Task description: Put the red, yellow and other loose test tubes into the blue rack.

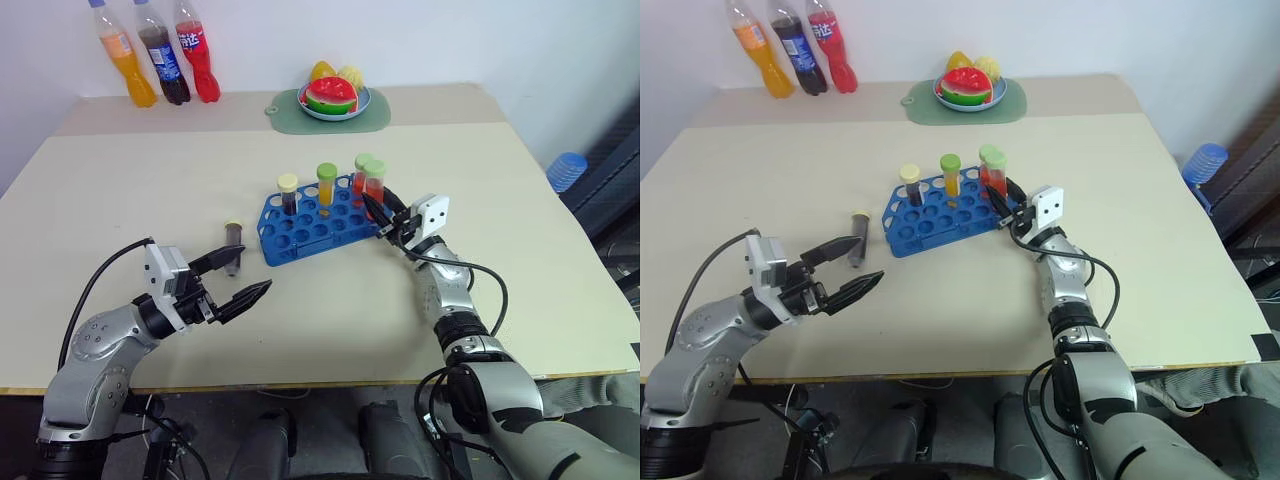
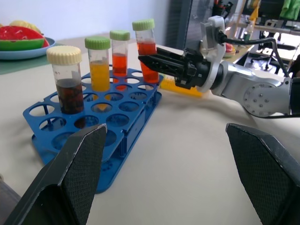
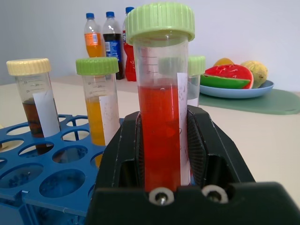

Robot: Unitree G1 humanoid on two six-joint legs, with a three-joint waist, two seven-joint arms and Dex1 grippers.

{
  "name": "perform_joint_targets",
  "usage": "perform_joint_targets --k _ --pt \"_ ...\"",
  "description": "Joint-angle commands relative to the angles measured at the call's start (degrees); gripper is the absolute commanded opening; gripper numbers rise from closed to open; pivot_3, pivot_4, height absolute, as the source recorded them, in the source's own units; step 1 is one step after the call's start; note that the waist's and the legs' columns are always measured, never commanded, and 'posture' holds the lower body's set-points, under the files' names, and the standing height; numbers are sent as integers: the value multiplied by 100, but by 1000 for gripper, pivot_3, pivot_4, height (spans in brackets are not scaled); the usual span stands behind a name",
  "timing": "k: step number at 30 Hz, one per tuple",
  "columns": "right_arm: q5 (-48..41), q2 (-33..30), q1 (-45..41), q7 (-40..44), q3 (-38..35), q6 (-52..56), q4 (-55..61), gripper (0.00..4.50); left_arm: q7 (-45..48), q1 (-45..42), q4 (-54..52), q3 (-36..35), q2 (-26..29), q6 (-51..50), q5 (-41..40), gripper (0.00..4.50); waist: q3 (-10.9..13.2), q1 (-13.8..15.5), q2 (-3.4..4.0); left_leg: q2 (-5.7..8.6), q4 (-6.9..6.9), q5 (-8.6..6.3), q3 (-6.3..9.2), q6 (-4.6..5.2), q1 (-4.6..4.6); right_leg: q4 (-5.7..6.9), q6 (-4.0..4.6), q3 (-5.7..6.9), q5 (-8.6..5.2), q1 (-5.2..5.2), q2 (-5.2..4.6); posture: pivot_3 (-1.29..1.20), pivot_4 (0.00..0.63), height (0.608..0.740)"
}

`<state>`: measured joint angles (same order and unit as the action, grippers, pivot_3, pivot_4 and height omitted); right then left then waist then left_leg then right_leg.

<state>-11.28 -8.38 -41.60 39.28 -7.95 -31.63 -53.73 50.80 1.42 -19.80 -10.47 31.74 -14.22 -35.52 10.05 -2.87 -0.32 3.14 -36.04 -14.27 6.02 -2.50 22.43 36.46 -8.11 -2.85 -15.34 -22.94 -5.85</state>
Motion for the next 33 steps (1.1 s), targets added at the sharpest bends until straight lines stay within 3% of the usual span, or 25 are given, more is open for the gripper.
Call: perform_joint_targets --k 1,2,6,13,16,19,23,28,33 --pt "-36 58 8 181 53 4 -33 1798 2 -58 -60 -34 -30 120 8 4242 0 -7 0 0 1 0 0 0 0 0 0 0 0 0 0 0 150 740" --pt "15 26 15 147 75 -52 0 2094 -4 -66 -63 -23 -40 115 14 4242 0 -15 0 0 1 0 0 0 0 0 0 0 0 0 0 0 150 740" --pt "465 -250 96 -131 291 -319 318 4074 -12 -91 -64 -2 -60 99 20 4242 1 -12 2 0 2 0 0 0 1 0 0 0 0 -2 0 0 150 740" --pt "876 -1154 1102 -100 672 953 2789 4074 -32 -168 -3 98 -130 121 91 4242 1 48 2 3 -2 0 2 1 4 -6 0 0 0 2 -2 0 150 740" --pt "566 -1779 1739 120 573 2609 4429 4074 13 -206 81 131 -165 161 148 4242 1 66 2 2 1 -1 3 2 5 -8 1 0 0 2 -2 0 150 740" --pt "509 -2551 1867 401 467 3903 5222 4074 45 -240 125 160 -205 177 151 4242 2 59 3 3 -4 -2 1 3 7 -12 1 -1 0 3 -3 0 150 740" --pt "352 -3114 1165 335 400 5934 5157 4074 134 -296 250 269 -228 244 225 4242 2 30 3 0 -3 -2 -1 4 2 -13 4 0 0 8 -2 0 150 740" --pt "248 -3243 -344 414 810 8612 4259 4074 242 -474 455 385 -252 307 302 4242 3 58 3 -3 -1 -4 0 7 6 -21 8 2 -1 9 -1 0 150 740" --pt "214 -3134 -1360 744 1420 9639 3279 4074 286 -467 481 435 -242 339 314 4242 3 83 3 -1 2 -9 -1 15 19 -33 8 3 -1 1 -5 0 150 740"
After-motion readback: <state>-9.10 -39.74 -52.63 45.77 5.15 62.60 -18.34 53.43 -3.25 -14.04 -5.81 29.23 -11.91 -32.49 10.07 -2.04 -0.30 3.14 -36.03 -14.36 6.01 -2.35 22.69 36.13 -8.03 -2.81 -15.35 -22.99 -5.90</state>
